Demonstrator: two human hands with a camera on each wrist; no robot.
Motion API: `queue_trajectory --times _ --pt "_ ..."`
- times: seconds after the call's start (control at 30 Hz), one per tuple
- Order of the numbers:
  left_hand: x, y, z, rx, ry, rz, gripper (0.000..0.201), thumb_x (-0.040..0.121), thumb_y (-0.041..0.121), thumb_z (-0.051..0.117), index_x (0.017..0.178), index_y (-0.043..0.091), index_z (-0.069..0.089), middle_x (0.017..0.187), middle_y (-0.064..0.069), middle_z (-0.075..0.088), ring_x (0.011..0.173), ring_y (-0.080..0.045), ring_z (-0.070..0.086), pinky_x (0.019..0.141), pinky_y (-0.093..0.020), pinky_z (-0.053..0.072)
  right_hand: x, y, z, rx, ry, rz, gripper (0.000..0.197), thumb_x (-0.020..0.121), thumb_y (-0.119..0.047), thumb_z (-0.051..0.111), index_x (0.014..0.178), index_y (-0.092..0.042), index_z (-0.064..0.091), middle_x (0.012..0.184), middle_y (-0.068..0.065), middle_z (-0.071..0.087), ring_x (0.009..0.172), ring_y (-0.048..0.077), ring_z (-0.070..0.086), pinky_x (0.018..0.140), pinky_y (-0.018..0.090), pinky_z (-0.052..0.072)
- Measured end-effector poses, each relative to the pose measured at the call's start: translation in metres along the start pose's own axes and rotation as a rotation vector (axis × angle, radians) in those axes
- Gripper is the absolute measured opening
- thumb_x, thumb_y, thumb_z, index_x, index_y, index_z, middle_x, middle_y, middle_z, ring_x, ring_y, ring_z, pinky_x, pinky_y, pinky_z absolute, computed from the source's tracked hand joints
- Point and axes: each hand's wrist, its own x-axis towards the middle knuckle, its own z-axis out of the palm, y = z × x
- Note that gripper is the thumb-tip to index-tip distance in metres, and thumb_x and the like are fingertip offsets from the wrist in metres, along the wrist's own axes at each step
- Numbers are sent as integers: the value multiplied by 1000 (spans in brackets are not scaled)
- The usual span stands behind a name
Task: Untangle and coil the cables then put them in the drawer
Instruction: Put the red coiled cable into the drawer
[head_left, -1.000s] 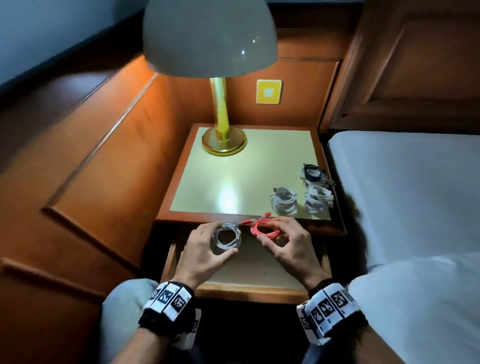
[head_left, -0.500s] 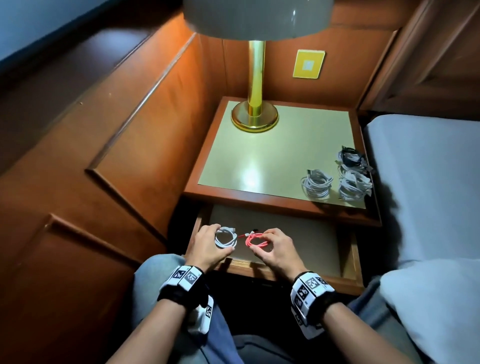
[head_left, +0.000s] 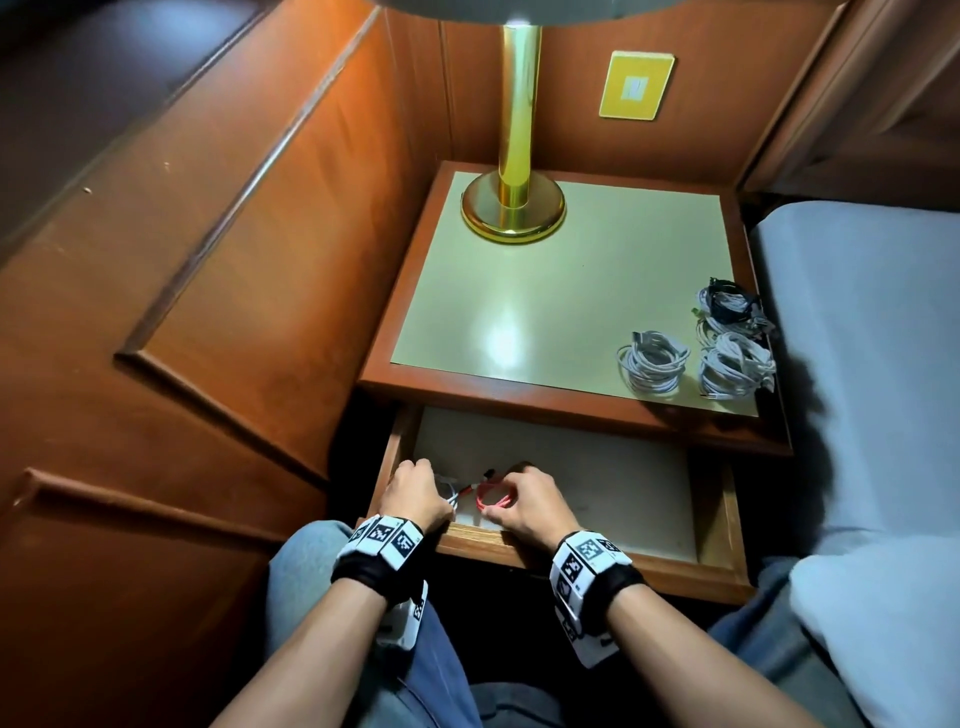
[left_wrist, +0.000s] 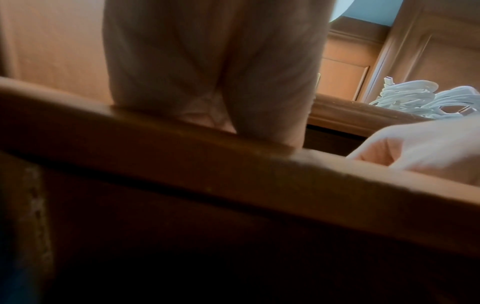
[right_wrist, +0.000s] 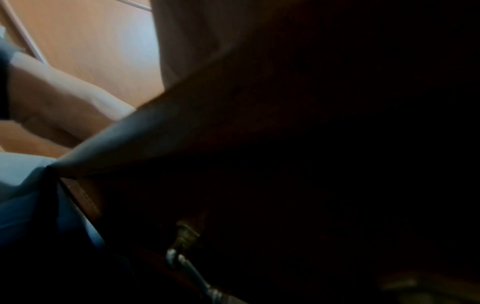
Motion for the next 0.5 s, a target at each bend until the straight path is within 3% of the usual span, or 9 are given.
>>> queue_trajectory --times 0.27,0.5 --pt "9 5 -3 76 -123 -54 45 80 24 79 117 7 61 126 -15 60 114 -32 62 94 -39 54 13 3 5 22 -159 129 54 75 -40 83 117 -10 70 120 8 68 112 23 62 97 33 51" --pt "9 7 -4 94 -138 -50 45 82 28 79 120 10 63 129 -14 60 116 -33 61 95 -39 53 9 9 3 97 -152 103 45 85 -28 74 127 -13 67 127 10 64 115 23 60 96 25 45"
